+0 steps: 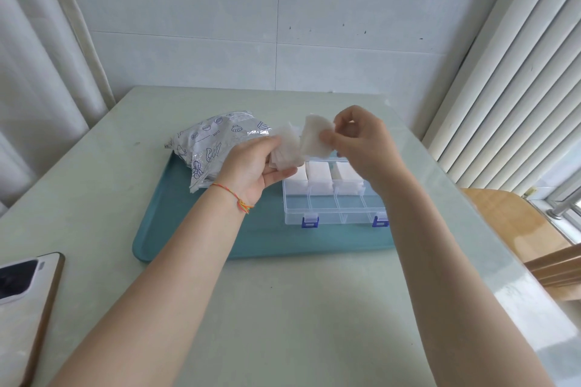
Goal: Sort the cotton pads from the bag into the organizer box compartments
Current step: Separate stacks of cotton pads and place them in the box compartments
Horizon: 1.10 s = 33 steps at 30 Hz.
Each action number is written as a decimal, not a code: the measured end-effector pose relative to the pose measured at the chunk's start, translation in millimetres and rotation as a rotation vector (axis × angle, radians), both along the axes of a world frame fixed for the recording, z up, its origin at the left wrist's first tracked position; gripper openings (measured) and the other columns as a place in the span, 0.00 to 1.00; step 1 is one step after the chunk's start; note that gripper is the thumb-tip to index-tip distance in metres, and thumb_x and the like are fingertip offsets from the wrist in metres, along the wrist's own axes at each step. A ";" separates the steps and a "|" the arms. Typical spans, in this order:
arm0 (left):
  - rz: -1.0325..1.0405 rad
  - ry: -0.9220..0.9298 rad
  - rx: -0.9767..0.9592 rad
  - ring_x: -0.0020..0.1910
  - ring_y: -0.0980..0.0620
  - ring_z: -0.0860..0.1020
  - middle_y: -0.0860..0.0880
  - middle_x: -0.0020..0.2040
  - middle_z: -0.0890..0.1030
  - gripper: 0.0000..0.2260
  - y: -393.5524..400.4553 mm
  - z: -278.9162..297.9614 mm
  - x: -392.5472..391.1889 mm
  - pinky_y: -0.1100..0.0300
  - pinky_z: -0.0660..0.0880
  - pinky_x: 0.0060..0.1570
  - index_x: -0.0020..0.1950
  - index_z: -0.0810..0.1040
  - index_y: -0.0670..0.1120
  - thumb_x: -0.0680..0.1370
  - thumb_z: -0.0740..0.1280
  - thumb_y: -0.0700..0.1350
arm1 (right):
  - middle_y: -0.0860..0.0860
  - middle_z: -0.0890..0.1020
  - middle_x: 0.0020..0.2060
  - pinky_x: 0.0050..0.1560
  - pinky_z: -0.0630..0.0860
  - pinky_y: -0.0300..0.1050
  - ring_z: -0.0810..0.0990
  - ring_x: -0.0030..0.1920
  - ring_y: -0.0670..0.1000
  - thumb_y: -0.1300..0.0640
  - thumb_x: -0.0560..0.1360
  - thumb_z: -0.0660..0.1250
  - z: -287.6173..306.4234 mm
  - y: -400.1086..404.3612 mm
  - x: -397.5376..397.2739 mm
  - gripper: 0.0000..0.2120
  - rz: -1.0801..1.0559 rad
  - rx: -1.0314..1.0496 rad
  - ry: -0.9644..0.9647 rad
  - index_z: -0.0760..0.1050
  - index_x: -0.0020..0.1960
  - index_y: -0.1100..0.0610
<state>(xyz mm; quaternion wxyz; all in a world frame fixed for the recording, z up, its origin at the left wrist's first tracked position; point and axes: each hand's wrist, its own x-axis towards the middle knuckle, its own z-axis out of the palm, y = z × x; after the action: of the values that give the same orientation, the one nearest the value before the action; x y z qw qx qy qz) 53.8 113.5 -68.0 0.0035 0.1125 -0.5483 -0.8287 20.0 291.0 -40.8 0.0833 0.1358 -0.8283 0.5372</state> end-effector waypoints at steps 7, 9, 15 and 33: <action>-0.073 0.057 -0.106 0.40 0.44 0.84 0.40 0.47 0.83 0.05 5.4 -1.3 1.5 0.57 0.82 0.37 0.52 0.80 0.38 0.78 0.68 0.37 | 0.54 0.83 0.38 0.36 0.75 0.45 0.80 0.34 0.54 0.59 0.75 0.71 -10.6 -0.3 -6.9 0.09 -0.160 0.068 -0.017 0.70 0.41 0.52; -0.057 0.059 -0.172 0.37 0.46 0.82 0.41 0.43 0.82 0.03 8.6 -1.7 1.6 0.57 0.82 0.36 0.49 0.81 0.39 0.78 0.69 0.38 | 0.52 0.82 0.34 0.37 0.78 0.47 0.80 0.31 0.52 0.60 0.75 0.71 -12.3 -9.5 -2.9 0.08 -0.090 -0.024 -0.088 0.71 0.42 0.55; 0.101 0.055 -0.323 0.30 0.54 0.80 0.46 0.37 0.81 0.04 6.3 -6.1 -1.8 0.62 0.77 0.29 0.42 0.81 0.43 0.74 0.74 0.41 | 0.55 0.82 0.36 0.43 0.83 0.52 0.82 0.36 0.54 0.57 0.75 0.73 -10.5 -18.6 3.0 0.11 0.086 -0.261 -0.216 0.72 0.45 0.60; 0.028 0.045 -0.053 0.32 0.51 0.77 0.49 0.29 0.79 0.04 3.5 -2.3 -1.9 0.63 0.78 0.31 0.44 0.80 0.39 0.78 0.67 0.36 | 0.55 0.82 0.40 0.37 0.79 0.44 0.83 0.37 0.53 0.64 0.74 0.72 -17.4 -16.6 0.4 0.10 0.088 -0.522 -0.360 0.71 0.42 0.58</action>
<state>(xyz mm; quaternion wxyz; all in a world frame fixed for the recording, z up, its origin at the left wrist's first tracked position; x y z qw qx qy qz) 52.0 117.1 -70.3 0.0306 0.1014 -0.5682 -0.8161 20.4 274.4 -58.2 -0.0558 0.0486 -0.6571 0.7502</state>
